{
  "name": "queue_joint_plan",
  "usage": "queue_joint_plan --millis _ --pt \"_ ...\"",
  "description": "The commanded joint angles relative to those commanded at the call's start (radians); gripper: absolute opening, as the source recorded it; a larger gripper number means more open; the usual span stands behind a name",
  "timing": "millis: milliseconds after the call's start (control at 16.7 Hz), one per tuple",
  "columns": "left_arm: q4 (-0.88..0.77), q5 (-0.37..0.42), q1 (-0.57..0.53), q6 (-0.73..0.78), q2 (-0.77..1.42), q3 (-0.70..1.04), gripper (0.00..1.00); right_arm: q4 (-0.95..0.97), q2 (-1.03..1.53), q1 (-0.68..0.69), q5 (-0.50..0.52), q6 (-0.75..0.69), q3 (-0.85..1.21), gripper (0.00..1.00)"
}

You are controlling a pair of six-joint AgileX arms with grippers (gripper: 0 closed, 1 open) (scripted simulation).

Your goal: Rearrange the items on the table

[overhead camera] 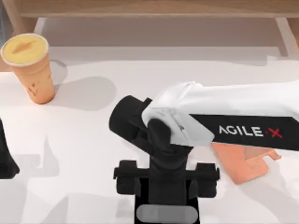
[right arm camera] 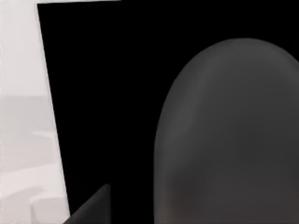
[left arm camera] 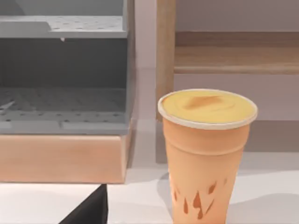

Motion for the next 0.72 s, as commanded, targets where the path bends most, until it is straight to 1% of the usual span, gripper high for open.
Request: queue_joint_plan --millis 180,360,540,720 --pt "0.000 0.000 0.000 0.000 0.000 0.000 1.00 0.035 -0.028 -0.061 -0.007 0.089 0.075 1.00" --pt "0.000 0.000 0.000 0.000 0.000 0.000 1.00 0.078 -0.068 -0.177 -0.018 0.271 0.177 1.00" --pt "0.000 0.000 0.000 0.000 0.000 0.000 1.00 0.111 -0.110 -0.346 -0.028 0.545 0.263 1.00" --pt "0.000 0.000 0.000 0.000 0.000 0.000 1.00 0.120 -0.147 -0.577 -0.033 0.895 0.298 1.00"
